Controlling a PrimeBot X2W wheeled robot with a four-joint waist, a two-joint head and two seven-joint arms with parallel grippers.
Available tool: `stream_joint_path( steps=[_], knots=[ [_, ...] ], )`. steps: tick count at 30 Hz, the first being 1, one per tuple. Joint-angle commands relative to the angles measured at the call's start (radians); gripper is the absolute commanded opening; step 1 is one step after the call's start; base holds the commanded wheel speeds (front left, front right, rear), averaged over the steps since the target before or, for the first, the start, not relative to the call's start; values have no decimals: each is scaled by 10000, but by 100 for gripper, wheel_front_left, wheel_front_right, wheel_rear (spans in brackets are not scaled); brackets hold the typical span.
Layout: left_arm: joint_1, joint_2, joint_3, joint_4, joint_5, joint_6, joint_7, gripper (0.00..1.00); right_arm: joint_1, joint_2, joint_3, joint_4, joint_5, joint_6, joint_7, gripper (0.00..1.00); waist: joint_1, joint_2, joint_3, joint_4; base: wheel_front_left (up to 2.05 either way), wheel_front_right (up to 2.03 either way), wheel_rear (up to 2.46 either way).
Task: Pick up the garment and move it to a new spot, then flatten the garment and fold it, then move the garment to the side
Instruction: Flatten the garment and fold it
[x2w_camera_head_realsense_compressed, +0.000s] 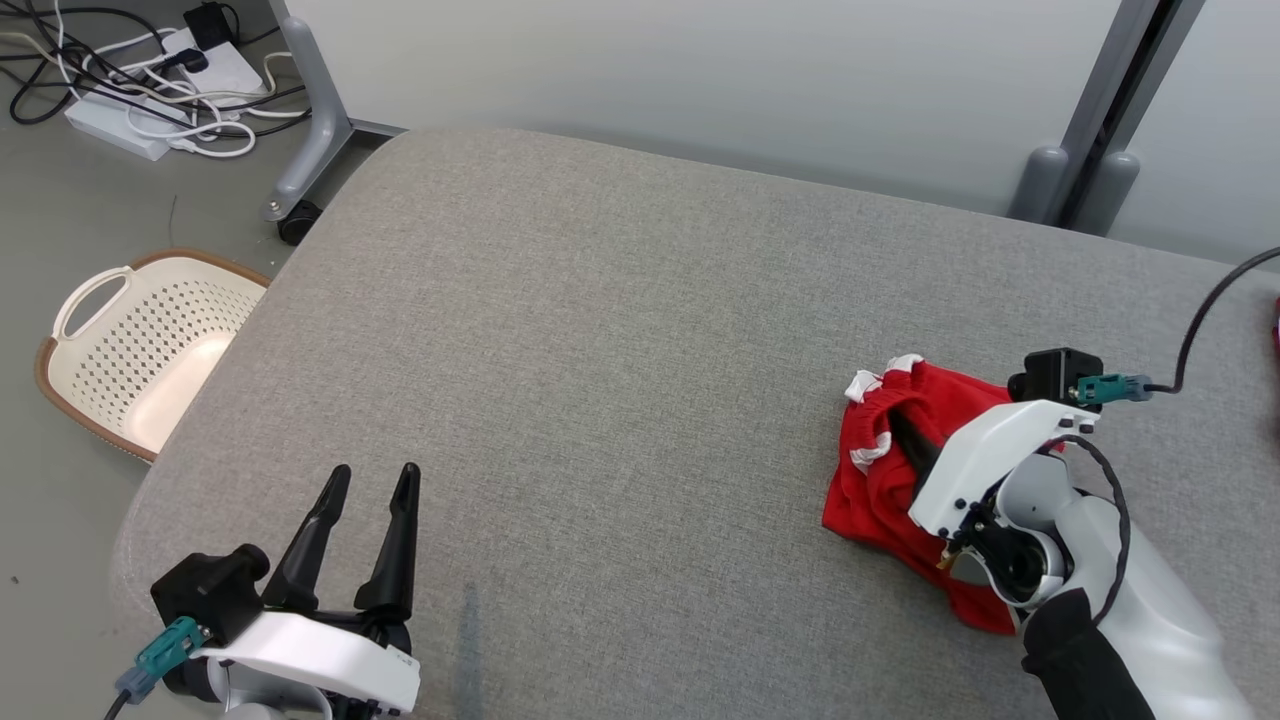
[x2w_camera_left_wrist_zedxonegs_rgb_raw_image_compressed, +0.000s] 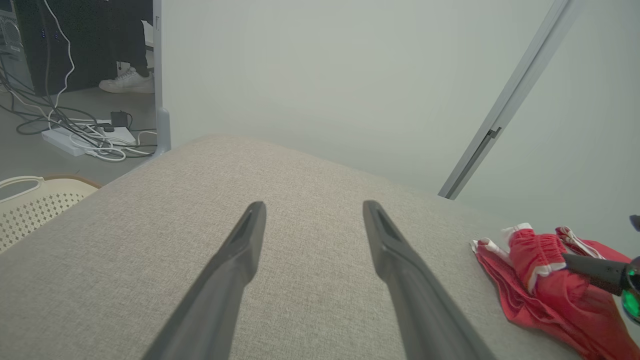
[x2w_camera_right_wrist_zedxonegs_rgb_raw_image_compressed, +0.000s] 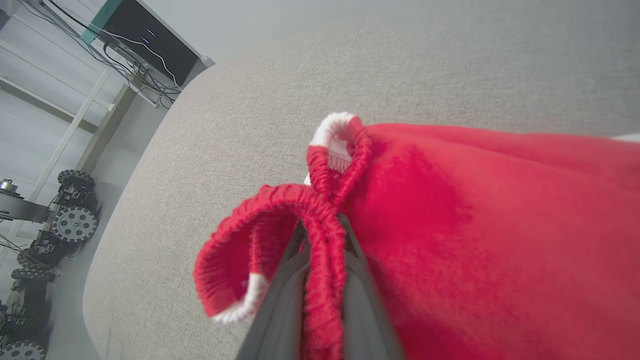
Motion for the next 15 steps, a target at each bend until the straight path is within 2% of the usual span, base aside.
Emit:
stream_joint_path(
  steps=[1,2,3,10,15],
  knots=[
    [-177,32,20,2,36,-29,-54,100,-178,-57,130,152,138,6,-167,36,0,-1,-7,14,0,0,0],
    [-176,45,24,11,32,-26,-52,100,-243,-57,272,305,266,6,-251,66,0,-1,-18,17,0,0,0],
    [-165,59,34,21,29,-15,-55,100,-278,-53,409,418,377,6,-331,100,0,-1,-33,11,0,0,0],
    [-10,192,85,-56,14,114,-15,100,-549,-55,1317,778,850,6,-714,100,0,-1,-196,-321,0,0,0],
    [168,219,78,-173,-9,205,17,100,-699,-98,1668,696,454,6,-403,100,0,-1,-311,-734,0,0,0]
  ],
)
